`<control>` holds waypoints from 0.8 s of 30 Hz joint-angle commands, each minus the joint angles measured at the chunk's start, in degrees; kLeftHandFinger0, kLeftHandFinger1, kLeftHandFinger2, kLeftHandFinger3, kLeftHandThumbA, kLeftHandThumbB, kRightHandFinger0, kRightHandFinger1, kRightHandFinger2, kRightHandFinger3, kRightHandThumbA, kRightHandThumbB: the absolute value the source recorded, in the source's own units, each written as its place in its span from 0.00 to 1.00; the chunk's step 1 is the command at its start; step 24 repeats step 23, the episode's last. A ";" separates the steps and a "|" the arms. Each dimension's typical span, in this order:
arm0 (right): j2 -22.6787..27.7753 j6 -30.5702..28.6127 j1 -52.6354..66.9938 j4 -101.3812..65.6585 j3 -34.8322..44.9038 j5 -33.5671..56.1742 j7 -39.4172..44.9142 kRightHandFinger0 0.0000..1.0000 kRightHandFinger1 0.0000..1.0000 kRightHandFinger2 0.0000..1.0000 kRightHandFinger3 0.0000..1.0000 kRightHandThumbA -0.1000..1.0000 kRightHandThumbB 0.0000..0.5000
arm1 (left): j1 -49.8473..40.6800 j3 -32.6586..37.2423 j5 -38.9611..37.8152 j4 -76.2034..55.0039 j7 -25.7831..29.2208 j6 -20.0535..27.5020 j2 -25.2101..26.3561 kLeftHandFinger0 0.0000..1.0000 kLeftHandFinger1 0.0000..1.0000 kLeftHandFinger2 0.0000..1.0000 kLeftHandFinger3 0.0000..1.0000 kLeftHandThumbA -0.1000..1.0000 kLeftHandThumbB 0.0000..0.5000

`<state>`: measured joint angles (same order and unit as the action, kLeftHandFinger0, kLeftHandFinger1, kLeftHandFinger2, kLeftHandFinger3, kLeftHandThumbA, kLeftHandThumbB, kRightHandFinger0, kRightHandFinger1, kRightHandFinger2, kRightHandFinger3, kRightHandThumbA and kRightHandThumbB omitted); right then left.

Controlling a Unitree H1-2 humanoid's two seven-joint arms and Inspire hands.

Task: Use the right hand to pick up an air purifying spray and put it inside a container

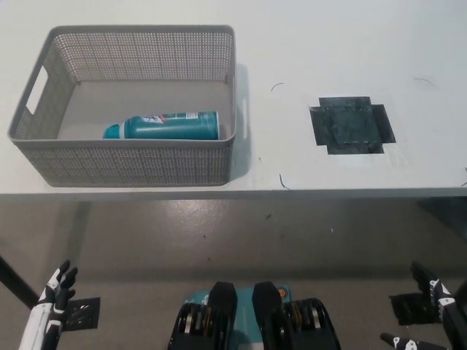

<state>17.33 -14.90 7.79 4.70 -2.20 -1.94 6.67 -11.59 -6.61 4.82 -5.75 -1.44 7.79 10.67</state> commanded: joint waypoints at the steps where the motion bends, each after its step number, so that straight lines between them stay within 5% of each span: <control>1: 0.53 -3.18 -1.27 0.57 0.76 1.03 0.93 1.00 1.00 1.00 1.00 1.00 0.56 | -0.52 -0.60 -0.35 -1.57 0.13 1.10 0.94 1.00 1.00 1.00 1.00 1.00 0.61; 12: 0.84 -3.13 -0.65 -0.11 1.22 0.06 0.74 1.00 1.00 1.00 1.00 1.00 0.51 | -1.21 -0.37 -0.57 -1.46 0.05 1.62 0.68 1.00 1.00 1.00 1.00 1.00 0.72; 24: 0.56 -3.14 -0.28 -0.55 1.49 -0.11 0.42 1.00 1.00 1.00 1.00 1.00 0.45 | -1.04 -0.11 -0.23 -2.37 -0.47 0.75 1.24 1.00 1.00 1.00 1.00 1.00 0.72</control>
